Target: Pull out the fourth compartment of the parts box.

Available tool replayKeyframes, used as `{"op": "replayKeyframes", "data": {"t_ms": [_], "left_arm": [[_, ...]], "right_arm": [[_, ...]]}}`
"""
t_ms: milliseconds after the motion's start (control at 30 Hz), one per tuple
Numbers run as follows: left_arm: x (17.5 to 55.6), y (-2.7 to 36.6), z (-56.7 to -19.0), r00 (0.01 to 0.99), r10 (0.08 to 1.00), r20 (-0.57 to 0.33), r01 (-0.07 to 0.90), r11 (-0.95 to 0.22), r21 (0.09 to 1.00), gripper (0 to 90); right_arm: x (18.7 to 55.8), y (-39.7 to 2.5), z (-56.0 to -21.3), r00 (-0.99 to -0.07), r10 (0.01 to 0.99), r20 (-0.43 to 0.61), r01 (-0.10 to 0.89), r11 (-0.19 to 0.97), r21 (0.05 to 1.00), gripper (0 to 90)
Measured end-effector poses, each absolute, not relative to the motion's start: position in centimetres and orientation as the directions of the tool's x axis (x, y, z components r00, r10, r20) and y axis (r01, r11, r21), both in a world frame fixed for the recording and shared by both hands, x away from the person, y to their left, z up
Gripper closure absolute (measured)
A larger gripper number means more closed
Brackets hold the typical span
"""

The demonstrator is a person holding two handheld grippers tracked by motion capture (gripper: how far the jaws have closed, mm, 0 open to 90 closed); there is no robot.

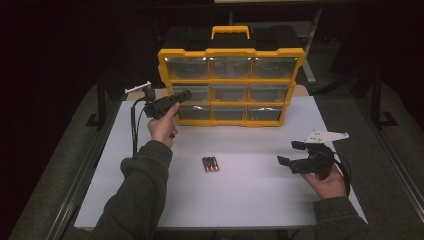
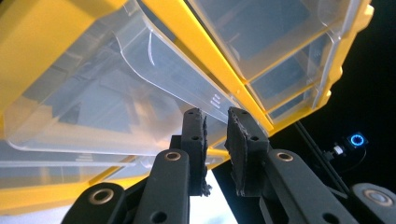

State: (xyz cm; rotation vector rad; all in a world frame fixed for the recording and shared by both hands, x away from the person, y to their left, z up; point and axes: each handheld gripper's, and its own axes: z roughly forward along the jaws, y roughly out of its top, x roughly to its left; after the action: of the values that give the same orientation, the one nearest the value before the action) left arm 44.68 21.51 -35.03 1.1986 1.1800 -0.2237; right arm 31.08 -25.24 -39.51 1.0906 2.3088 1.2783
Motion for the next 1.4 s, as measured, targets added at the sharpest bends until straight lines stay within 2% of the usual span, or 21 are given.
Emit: {"op": "replayKeyframes", "data": {"t_ms": [533, 1000, 1200, 1400], "left_arm": [[42.5, 22.1, -34.7, 0.465, 0.420, -0.780, 0.693, 0.376, 0.615, 76.2], [42.1, 22.2, -34.7, 0.488, 0.432, -0.759, 0.689, 0.344, 0.638, 77.0], [41.6, 22.5, -34.6, 0.502, 0.521, -0.690, 0.677, 0.259, 0.689, 65.5], [41.0, 22.5, -32.9, 0.592, 0.582, -0.558, 0.620, 0.113, 0.776, 64.1]], "right_arm": [[31.0, -25.1, -39.6, -0.675, 0.730, 0.104, 0.480, 0.328, 0.813, 18.4], [31.3, -24.9, -39.8, -0.679, 0.726, 0.108, 0.487, 0.335, 0.806, 18.1], [31.4, -24.7, -39.8, -0.687, 0.718, 0.110, 0.484, 0.340, 0.807, 18.2], [31.1, -24.8, -39.3, -0.694, 0.712, 0.104, 0.467, 0.336, 0.818, 18.5]]}}
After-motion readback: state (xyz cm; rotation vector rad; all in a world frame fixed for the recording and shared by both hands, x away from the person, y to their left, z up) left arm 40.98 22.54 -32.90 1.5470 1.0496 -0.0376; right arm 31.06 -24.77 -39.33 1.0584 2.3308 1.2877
